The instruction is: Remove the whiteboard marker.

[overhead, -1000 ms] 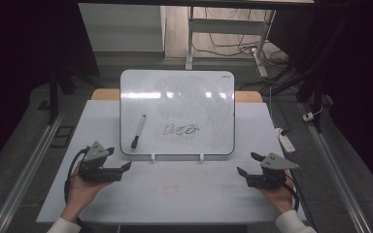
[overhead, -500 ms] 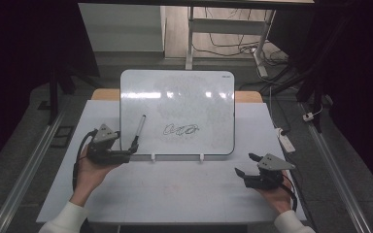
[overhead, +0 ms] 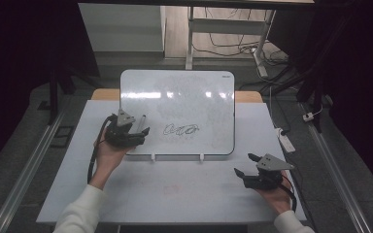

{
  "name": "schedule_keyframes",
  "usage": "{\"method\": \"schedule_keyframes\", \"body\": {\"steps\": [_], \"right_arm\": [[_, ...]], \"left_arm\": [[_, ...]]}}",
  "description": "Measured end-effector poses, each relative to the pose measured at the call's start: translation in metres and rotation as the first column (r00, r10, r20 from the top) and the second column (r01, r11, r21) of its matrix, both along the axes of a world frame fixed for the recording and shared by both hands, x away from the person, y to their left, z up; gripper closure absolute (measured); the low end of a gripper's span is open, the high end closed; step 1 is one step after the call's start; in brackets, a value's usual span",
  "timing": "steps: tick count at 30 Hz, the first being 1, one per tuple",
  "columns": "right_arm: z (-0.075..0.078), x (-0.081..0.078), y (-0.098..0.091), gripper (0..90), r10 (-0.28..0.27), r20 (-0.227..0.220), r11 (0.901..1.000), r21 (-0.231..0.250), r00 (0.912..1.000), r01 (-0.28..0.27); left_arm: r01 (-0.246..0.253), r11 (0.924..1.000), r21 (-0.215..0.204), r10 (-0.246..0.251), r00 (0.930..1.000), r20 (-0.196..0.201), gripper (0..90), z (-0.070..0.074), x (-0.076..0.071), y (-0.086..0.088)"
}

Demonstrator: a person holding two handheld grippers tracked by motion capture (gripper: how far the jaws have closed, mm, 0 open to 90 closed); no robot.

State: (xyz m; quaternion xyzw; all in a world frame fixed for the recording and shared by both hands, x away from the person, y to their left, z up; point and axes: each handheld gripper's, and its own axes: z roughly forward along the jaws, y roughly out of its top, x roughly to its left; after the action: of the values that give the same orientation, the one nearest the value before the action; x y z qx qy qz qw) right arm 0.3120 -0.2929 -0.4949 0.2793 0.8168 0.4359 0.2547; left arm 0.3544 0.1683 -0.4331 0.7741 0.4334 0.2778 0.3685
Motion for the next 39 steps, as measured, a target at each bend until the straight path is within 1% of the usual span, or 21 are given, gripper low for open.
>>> {"method": "schedule_keyframes", "body": {"steps": [1, 3, 4, 7, 8, 9, 11, 13, 20, 24, 25, 27, 32, 36, 39], "right_arm": [[0.0, 0.0, 0.0, 23.3, 0.001, 0.0, 1.0, -0.001, 1.0, -0.001], [0.0, 0.0, 0.0, 23.3, 0.0, 0.0, 1.0, -0.003, 1.0, 0.0], [-0.001, 0.0, 0.0, 23.3, 0.0, 0.0, 1.0, -0.005, 1.0, 0.0], [-0.002, 0.0, 0.001, 23.3, -0.001, -0.002, 0.9999, -0.01, 1.0, 0.001], [-0.002, 0.0, 0.001, 23.3, -0.001, -0.002, 0.9999, -0.013, 1.0, 0.001], [-0.002, 0.0, 0.001, 23.3, -0.001, -0.002, 0.9999, -0.013, 1.0, 0.001], [-0.002, 0.0, 0.002, 23.3, -0.004, 0.0, 0.9998, -0.017, 1.0, 0.004], [-0.003, 0.0, 0.002, 23.3, -0.006, -0.001, 0.9998, -0.021, 1.0, 0.006], [-0.004, 0.0, 0.003, 23.3, -0.01, 0.003, 0.9995, -0.031, 0.9999, 0.01], [-0.003, 0.0, 0.003, 23.3, -0.011, 0.007, 0.9993, -0.034, 0.9999, 0.011], [-0.003, 0.0, 0.003, 23.3, -0.012, 0.008, 0.9994, -0.034, 0.9999, 0.012], [-0.003, 0.0, 0.003, 23.3, -0.013, 0.01, 0.9994, -0.033, 0.9999, 0.013], [-0.003, -0.001, 0.004, 23.3, -0.016, 0.014, 0.9992, -0.036, 0.9998, 0.017], [-0.003, -0.001, 0.005, 23.3, -0.014, 0.017, 0.9991, -0.04, 0.9998, 0.015], [-0.003, -0.002, 0.005, 23.3, -0.015, 0.02, 0.9989, -0.043, 0.9997, 0.016]], "left_arm": [[-0.009, 0.9999, 0.012, 0.009, 1.0, 0.002, 33.4, -0.001, 0.003, -0.001], [-0.015, 0.9997, 0.02, 0.015, 0.9999, 0.002, 34.6, -0.001, 0.005, -0.002], [-0.027, 0.9991, 0.034, 0.026, 0.9996, 0.005, 37.8, -0.003, 0.01, -0.003], [-0.034, 0.9981, 0.052, 0.034, 0.9994, 0.006, 43.6, -0.006, 0.014, -0.005], [-0.042, 0.9966, 0.072, 0.042, 0.9991, 0.002, 45.5, -0.009, 0.018, -0.006], [-0.042, 0.9966, 0.072, 0.042, 0.9991, 0.002, 47.3, -0.009, 0.018, -0.006], [-0.04, 0.9946, 0.096, 0.042, 0.999, -0.014, 50.9, -0.014, 0.022, -0.008], [-0.044, 0.9925, 0.114, 0.046, 0.9988, -0.017, 54.5, -0.017, 0.024, -0.01], [-0.071, 0.9869, 0.144, 0.073, 0.9973, -0.007, 65.8, -0.021, 0.028, -0.014], [-0.078, 0.9848, 0.155, 0.079, 0.9969, -0.002, 71.0, -0.023, 0.029, -0.015], [-0.079, 0.9833, 0.164, 0.08, 0.9968, 0.0, 72.5, -0.023, 0.029, -0.016], [-0.086, 0.9821, 0.168, 0.086, 0.9963, 0.007, 75.5, -0.024, 0.03, -0.017], [-0.091, 0.9816, 0.168, 0.091, 0.9958, 0.011, 77.4, -0.024, 0.03, -0.019], [-0.087, 0.986, 0.142, 0.088, 0.9961, 0.003, 79.8, -0.025, 0.03, -0.019], [-0.084, 0.9875, 0.133, 0.085, 0.9964, -0.001, 81.6, -0.025, 0.029, -0.02]]}}
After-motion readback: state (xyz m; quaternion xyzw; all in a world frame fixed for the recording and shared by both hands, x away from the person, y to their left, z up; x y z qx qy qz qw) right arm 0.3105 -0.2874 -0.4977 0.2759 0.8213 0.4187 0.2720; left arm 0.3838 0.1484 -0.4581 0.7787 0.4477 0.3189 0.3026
